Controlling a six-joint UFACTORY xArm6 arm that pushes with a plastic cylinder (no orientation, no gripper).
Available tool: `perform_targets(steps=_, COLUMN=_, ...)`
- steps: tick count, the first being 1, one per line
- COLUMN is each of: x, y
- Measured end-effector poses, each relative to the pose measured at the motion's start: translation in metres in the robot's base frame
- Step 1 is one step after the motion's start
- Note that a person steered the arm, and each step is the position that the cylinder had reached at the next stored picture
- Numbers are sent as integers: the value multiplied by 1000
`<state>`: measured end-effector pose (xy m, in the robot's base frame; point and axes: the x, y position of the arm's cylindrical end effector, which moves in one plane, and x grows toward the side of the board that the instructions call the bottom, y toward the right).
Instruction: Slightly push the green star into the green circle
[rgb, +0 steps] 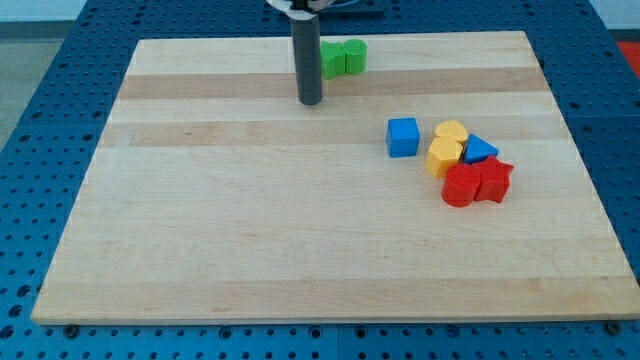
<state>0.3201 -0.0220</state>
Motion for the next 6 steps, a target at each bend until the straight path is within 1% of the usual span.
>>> perform_targets(steps=2, x=-4, y=10)
perform_targets(steps=3, x=-4, y=28)
perform_targets(steps=5, x=-4, y=86)
perform_targets(steps=6, x=-2, y=132)
